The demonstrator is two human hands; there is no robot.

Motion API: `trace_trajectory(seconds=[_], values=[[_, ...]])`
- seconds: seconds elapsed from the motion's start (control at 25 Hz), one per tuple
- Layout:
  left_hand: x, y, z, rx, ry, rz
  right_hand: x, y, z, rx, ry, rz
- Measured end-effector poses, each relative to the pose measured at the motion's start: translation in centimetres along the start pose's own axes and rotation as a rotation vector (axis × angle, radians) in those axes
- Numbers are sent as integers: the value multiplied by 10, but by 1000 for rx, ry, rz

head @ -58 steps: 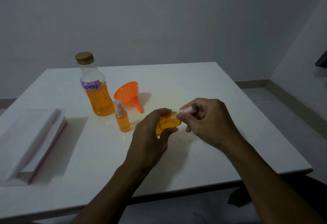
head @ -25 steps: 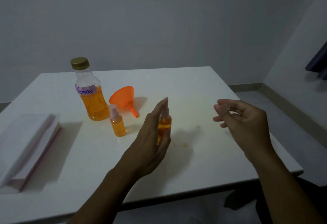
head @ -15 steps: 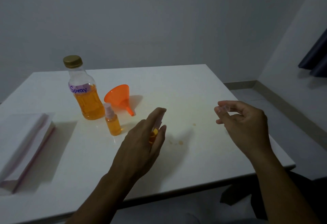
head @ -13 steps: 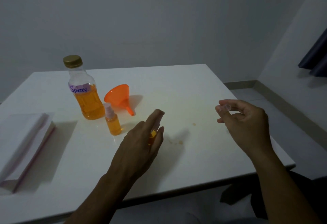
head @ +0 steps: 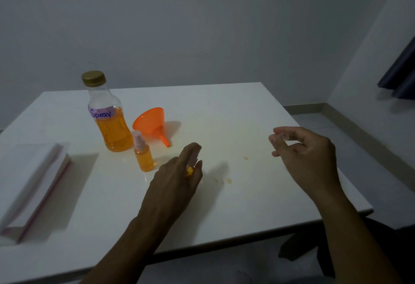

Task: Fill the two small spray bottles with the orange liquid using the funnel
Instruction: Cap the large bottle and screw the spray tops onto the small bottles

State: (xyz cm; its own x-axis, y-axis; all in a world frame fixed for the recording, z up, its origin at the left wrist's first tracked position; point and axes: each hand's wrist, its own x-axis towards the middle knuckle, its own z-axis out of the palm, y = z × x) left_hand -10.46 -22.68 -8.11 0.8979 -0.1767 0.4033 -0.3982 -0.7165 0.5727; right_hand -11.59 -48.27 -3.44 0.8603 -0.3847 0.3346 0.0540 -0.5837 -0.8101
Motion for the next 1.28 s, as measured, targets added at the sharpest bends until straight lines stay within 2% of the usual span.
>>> trace_trajectory(seconds=[0.12,0.24,0.52,0.72,0.88,1.16,1.28], values=[[-1,1,-2,-52,-29,-59,-3,-4,3,17,-38,-16],[-5,1,-7,-108,-87,-112,-8,-14,13,117,-146,-44],[-11,12,-17,-103,-105,-47,-23,-42,48,307,-422,-122],[-12,12,-20,-106,-105,-14,-21,-48,54,419,-454,-63],[-10,15,-20,-190,-119,2,-22,-50,60,411,-482,-32],[-5,6,-19,-149,-99,32,-31,-50,72,310,-397,-94],[-6,6,-25,-177,-73,47,-33,-54,73,380,-414,-105]])
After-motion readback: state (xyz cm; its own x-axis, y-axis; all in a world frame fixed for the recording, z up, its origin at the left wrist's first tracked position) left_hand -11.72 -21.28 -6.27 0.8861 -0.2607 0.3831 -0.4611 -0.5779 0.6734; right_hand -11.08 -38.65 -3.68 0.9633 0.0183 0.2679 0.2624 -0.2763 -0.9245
